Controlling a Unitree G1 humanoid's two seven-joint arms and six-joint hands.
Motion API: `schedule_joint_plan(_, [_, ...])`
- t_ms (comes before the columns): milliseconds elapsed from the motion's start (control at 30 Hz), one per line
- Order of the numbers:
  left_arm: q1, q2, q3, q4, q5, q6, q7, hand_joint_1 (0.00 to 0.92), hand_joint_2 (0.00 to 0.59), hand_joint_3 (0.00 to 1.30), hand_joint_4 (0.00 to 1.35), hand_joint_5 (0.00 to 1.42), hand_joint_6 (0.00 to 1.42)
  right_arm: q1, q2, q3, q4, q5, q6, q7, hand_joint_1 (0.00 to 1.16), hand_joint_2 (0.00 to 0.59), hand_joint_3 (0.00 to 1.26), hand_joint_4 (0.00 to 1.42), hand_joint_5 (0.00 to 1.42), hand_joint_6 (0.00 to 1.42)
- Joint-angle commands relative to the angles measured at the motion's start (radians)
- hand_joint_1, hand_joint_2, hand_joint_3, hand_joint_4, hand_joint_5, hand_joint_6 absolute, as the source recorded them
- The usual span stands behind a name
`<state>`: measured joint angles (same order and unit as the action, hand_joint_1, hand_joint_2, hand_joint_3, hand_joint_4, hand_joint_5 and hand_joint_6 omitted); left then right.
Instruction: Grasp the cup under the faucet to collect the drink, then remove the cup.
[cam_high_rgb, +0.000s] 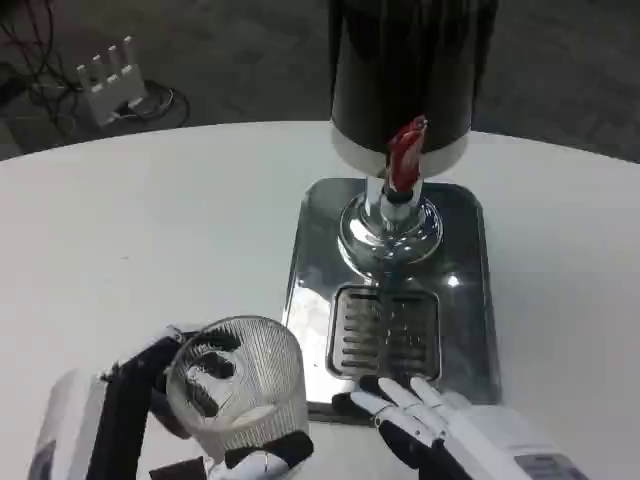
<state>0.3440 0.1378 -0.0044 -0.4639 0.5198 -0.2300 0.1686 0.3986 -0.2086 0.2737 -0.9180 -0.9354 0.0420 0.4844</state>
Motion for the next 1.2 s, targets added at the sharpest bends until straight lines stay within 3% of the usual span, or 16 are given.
schedule_joint_plan(33, [0.013,0.001,0.005,-0.030,-0.011,-0.032,0.006,0.723,0.003,0.82,0.90,0.92,0.89,0.007,-0.001,0.000,-0.021,-0.006,-0.005,0.006,0.61,0.440,0.15,0.04,0.00,0.00])
schedule_joint_plan(500, [0.031,0.000,0.003,-0.036,-0.013,-0.043,0.009,0.723,0.003,0.82,0.90,0.92,0.89,0.028,0.004,0.017,-0.033,-0.023,-0.005,0.010,0.60,0.442,0.15,0.04,0.00,0.00])
schedule_joint_plan(767, [-0.006,0.031,0.070,0.054,-0.079,-0.139,0.026,0.706,0.000,0.83,0.90,0.92,0.90,0.037,0.013,0.028,-0.032,-0.040,0.000,0.012,0.60,0.442,0.15,0.04,0.00,0.00])
schedule_joint_plan(1000, [-0.134,0.056,0.131,0.215,-0.092,-0.196,0.066,0.675,0.000,0.83,0.91,0.94,0.93,0.029,0.020,0.015,-0.036,-0.030,0.007,0.016,0.60,0.442,0.15,0.04,0.00,0.00])
schedule_joint_plan(1100, [-0.200,0.057,0.132,0.277,-0.065,-0.199,0.096,0.663,0.000,0.83,0.92,0.95,0.93,0.029,0.025,0.010,-0.037,-0.025,0.012,0.026,0.60,0.442,0.15,0.04,0.00,0.00])
schedule_joint_plan(1200, [-0.329,0.060,0.106,0.377,-0.036,-0.144,0.098,0.643,0.000,0.83,0.92,0.97,0.94,0.031,0.022,-0.001,-0.045,-0.018,0.009,0.026,0.60,0.442,0.15,0.04,0.00,0.00])
